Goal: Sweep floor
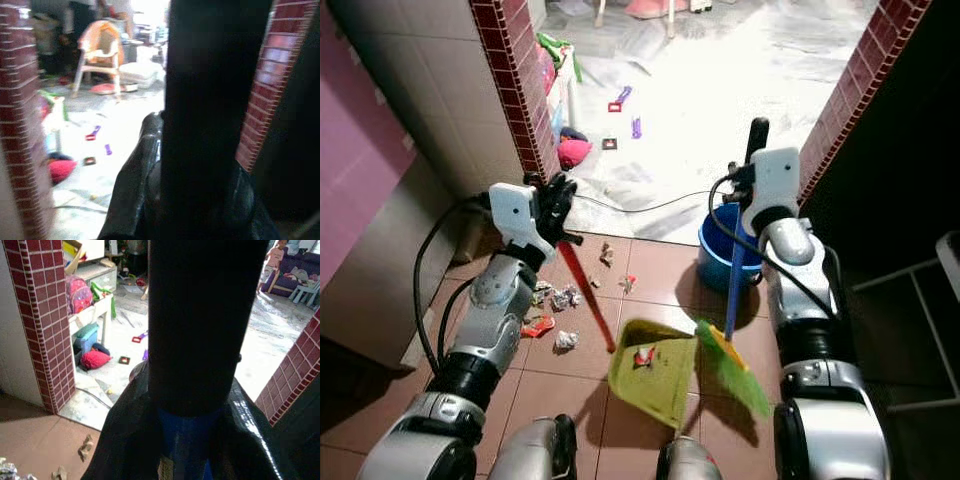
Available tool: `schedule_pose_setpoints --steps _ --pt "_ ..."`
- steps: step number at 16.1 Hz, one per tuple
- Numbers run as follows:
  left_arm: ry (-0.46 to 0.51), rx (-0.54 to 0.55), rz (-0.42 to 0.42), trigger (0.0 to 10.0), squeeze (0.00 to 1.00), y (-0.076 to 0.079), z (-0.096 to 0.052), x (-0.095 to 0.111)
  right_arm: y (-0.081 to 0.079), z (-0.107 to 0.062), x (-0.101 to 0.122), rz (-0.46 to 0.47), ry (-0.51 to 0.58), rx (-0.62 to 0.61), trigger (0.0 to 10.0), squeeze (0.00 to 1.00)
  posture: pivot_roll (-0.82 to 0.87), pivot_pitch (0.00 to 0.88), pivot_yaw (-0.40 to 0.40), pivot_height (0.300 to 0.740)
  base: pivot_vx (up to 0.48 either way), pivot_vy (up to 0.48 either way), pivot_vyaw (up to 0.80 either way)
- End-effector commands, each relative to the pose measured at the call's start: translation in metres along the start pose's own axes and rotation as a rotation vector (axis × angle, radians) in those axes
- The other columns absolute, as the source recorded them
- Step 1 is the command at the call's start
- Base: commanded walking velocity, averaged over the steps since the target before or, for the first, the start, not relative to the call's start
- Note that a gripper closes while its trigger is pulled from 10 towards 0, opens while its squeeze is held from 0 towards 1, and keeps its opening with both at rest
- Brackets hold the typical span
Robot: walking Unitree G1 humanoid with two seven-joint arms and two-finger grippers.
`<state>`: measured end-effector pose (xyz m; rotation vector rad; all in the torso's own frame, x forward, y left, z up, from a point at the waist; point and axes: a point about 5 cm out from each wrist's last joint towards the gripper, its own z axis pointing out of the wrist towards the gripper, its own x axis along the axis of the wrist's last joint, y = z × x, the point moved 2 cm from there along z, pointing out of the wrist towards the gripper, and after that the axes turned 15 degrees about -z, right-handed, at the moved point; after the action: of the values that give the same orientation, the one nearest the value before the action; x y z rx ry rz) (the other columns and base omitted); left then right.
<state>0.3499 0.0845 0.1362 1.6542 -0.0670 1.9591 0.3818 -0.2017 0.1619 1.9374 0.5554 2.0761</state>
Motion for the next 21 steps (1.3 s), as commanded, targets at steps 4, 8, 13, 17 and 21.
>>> schedule_pose_setpoints --steps 4,8,13,17,21 --pt "-0.051 -0.177 0.028 10.0 0.0 0.008 -0.006 0.007 -0.01 0.0 0.001 -0.034 0.022 0.008 10.0 0.0 -0.08 0.077 0.015 0.74 0.0 0.0 0.0" --pt "-0.061 -0.213 0.026 10.0 0.0 0.007 -0.01 0.011 -0.011 -0.001 -0.002 -0.035 0.013 0.005 10.0 0.0 -0.08 0.079 0.016 0.74 0.0 0.0 0.0" --pt "-0.054 -0.047 0.117 10.0 0.0 -0.012 -0.007 0.013 -0.009 -0.004 -0.01 -0.042 -0.028 -0.051 10.0 0.0 -0.08 0.079 0.016 0.74 0.0 0.0 0.0" --pt "0.045 0.166 0.094 10.0 0.0 -0.032 -0.017 0.028 -0.013 -0.023 -0.034 0.08 -0.143 -0.204 10.0 0.0 -0.08 0.078 0.012 0.74 0.0 0.0 0.0" --pt "0.026 0.17 -0.022 10.0 0.0 -0.032 -0.016 0.028 -0.036 -0.028 -0.039 0.119 -0.208 -0.183 10.0 0.0 -0.09 0.081 -0.011 0.74 0.0 0.0 -0.8"
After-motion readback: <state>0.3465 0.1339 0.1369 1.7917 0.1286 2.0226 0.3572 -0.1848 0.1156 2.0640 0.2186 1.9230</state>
